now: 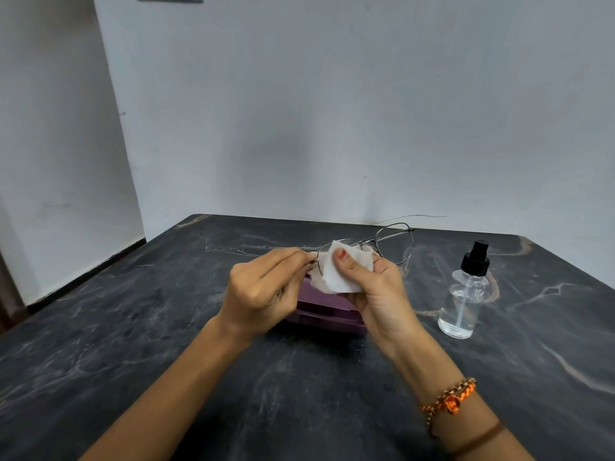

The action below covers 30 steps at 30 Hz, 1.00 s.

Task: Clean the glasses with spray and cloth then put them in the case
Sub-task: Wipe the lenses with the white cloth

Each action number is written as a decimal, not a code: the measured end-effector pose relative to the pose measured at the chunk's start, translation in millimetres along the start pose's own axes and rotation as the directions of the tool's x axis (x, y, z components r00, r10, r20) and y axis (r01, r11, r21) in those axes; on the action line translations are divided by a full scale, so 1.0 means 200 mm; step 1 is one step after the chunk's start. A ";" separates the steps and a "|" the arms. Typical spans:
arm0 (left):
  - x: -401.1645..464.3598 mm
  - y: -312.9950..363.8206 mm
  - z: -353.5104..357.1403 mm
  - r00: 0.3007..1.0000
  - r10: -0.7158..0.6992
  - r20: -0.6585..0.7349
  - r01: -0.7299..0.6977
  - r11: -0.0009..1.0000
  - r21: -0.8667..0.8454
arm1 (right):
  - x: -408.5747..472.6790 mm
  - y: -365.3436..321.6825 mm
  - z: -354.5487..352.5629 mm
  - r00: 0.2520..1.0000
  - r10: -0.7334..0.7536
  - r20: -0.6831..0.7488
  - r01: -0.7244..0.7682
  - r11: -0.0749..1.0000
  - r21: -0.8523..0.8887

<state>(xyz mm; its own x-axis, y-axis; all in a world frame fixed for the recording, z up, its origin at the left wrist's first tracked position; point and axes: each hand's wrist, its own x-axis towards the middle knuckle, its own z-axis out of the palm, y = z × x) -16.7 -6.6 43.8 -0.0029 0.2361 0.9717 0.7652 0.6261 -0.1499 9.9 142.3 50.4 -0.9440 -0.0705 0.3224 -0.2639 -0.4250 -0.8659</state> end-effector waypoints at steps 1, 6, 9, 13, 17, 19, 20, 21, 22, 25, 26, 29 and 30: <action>0.00 0.00 0.00 1.000 -0.003 -0.006 0.003 1.000 0.000 | 0.00 -0.01 0.00 1.000 -0.007 0.004 0.007 0.999 -0.049; -0.01 -0.01 0.00 1.000 -0.016 -0.022 0.016 1.000 0.006 | -0.01 -0.07 -0.01 0.994 -0.070 0.087 0.094 0.947 -0.308; -0.01 -0.03 0.00 0.997 -0.058 -0.043 0.058 0.998 0.012 | -0.01 -0.05 0.01 0.990 -0.102 0.102 0.137 0.879 -0.456; -0.01 -0.05 -0.01 0.994 -0.082 -0.069 0.083 0.996 0.015 | 0.00 -0.03 0.01 0.986 -0.123 0.113 0.164 0.845 -0.509; 0.00 -0.05 -0.02 0.990 -0.113 -0.087 0.113 0.994 -0.006 | 0.00 -0.03 0.00 0.987 -0.150 0.063 0.162 0.875 -0.457; 0.01 -0.06 -0.03 0.983 -0.149 -0.107 0.148 0.989 -0.020 | 0.00 -0.03 0.00 0.982 -0.187 -0.010 0.161 0.874 -0.458; 0.01 -0.06 -0.03 0.978 -0.174 -0.120 0.171 0.985 -0.029 | 0.00 -0.03 -0.01 0.976 -0.210 -0.049 0.162 0.863 -0.478; 0.01 -0.06 -0.03 0.971 -0.201 -0.131 0.197 0.980 -0.040 | 0.01 -0.03 -0.02 0.968 -0.238 -0.083 0.164 0.846 -0.507; 0.01 -0.06 -0.03 0.963 -0.231 -0.139 0.226 0.973 -0.051 | 0.01 -0.03 -0.02 0.956 -0.269 -0.112 0.166 0.819 -0.550; 0.01 -0.07 -0.03 0.941 -0.305 -0.144 0.297 0.952 -0.076 | 0.02 -0.02 -0.07 0.895 -0.414 -0.168 0.146 0.627 -0.765; 0.01 -0.07 -0.03 0.937 -0.319 -0.143 0.309 0.947 -0.083 | 0.03 -0.02 -0.08 0.871 -0.461 -0.173 0.131 0.556 -0.821; 0.01 -0.08 -0.02 0.931 -0.336 -0.141 0.326 0.941 -0.093 | 0.04 -0.02 -0.14 0.804 -0.562 -0.193 0.089 0.436 -0.896; 0.00 -0.09 -0.02 0.930 -0.339 -0.142 0.329 0.940 -0.091 | 0.04 -0.01 -0.15 0.784 -0.589 -0.197 0.072 0.401 -0.913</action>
<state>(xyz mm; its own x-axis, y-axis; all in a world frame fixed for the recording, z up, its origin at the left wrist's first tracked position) -26.9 -20.6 47.8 -0.1705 -0.0987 0.9804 0.7767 0.5988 0.1953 -3.4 170.1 44.0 -0.6238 0.3725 0.6871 -0.3545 0.6486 -0.6735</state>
